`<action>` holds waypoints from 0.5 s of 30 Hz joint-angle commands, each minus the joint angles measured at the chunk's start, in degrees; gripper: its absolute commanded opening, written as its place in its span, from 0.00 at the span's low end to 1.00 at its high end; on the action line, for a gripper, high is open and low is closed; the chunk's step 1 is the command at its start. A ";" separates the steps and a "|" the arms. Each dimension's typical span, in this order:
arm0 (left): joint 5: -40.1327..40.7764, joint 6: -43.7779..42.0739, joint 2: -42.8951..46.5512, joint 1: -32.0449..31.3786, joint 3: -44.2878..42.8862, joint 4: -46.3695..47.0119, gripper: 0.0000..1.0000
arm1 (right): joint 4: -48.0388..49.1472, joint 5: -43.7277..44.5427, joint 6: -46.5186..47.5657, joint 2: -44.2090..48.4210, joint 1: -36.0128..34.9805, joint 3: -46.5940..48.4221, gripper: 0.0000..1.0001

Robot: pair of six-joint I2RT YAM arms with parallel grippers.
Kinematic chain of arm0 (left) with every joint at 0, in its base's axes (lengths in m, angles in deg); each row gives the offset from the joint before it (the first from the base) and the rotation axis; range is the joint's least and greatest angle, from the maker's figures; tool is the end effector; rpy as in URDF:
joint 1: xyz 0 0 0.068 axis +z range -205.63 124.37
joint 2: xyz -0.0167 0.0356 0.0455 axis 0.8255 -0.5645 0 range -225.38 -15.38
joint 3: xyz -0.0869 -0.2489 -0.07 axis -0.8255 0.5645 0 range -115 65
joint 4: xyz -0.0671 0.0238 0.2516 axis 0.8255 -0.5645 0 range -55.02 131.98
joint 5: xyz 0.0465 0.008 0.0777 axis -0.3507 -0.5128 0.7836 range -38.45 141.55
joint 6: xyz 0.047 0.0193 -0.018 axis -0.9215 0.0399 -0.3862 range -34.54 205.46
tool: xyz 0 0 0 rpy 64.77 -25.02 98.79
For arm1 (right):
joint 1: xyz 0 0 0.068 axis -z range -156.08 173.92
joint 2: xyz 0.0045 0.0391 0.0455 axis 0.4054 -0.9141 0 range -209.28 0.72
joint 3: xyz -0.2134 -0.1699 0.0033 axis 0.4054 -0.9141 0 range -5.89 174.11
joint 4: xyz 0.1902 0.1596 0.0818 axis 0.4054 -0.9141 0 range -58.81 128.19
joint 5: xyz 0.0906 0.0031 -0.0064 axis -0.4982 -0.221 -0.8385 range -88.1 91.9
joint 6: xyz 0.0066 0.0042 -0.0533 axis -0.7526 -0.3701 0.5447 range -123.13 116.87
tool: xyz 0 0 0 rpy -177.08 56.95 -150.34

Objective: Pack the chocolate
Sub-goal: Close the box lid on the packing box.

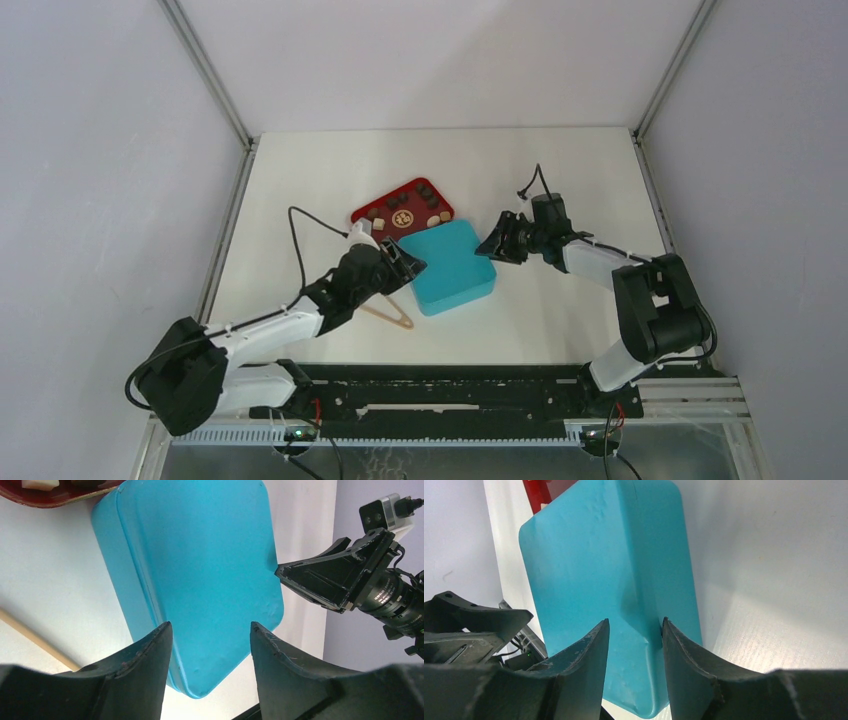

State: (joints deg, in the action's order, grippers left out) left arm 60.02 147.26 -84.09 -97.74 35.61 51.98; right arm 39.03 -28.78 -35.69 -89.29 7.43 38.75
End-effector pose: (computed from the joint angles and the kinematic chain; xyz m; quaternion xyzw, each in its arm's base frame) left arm 0.1867 -0.1617 0.1971 -0.1840 0.8416 -0.3575 0.3606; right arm 0.2914 0.1052 0.1719 0.0231 0.8950 0.3766 0.2378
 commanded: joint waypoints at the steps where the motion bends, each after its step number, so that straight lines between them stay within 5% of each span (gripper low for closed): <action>1: 0.99 -3.37 3.21 -0.46 -3.15 -5.50 0.64 | 0.66 -1.71 2.20 -0.57 -0.56 2.15 0.51; 15: 0.25 -5.52 3.23 2.21 -3.08 -8.71 0.67 | -0.24 -2.08 4.68 0.45 -1.69 2.12 0.47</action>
State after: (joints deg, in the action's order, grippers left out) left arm 61.42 143.96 -79.24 -96.85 35.18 41.23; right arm 38.27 -29.89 -33.04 -89.60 7.01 38.75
